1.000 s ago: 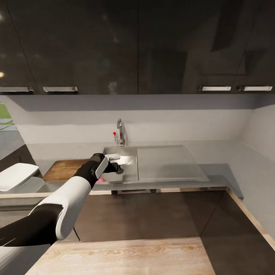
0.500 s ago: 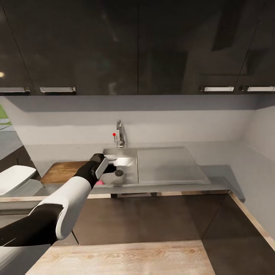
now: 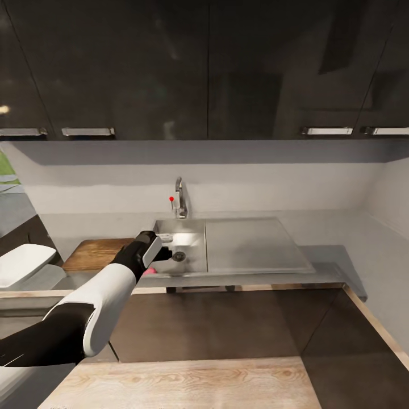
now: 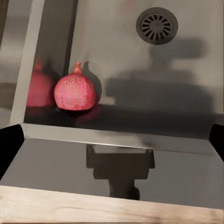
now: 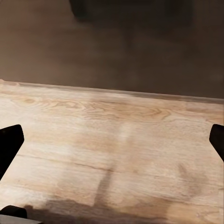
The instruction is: In the kitchen, take the Vidalia onion out of the sink, dice it on the chopping board with the paring knife, put the diced onion into the bowl on the countertop, then place both the paring knife and the chopping board into the sink.
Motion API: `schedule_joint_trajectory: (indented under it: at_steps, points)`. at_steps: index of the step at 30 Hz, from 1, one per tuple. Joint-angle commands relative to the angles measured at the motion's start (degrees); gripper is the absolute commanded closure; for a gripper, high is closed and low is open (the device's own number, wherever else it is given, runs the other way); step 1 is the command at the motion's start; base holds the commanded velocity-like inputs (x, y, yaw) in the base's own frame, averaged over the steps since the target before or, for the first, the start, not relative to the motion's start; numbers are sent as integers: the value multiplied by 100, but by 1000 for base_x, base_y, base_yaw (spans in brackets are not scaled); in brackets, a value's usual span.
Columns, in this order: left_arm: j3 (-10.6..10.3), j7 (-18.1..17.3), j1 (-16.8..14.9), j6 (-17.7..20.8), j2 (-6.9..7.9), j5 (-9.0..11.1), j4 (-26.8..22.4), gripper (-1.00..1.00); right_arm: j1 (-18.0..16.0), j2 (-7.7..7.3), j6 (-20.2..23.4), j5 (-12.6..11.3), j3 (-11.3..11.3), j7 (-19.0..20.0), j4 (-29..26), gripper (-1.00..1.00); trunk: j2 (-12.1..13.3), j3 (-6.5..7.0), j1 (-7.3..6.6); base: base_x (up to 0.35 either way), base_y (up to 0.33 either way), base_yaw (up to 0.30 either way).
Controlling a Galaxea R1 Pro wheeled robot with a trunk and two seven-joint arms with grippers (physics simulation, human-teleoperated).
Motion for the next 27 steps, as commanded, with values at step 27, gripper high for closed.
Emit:
schedule_joint_trajectory:
  at_steps: [27]
  points:
    - [-22, 30, 3, 16, -27, 57, 73, -100, 1, -4, -10, 59, -14, 25, -11, -100, -13, -117, 4, 47, -31, 63]
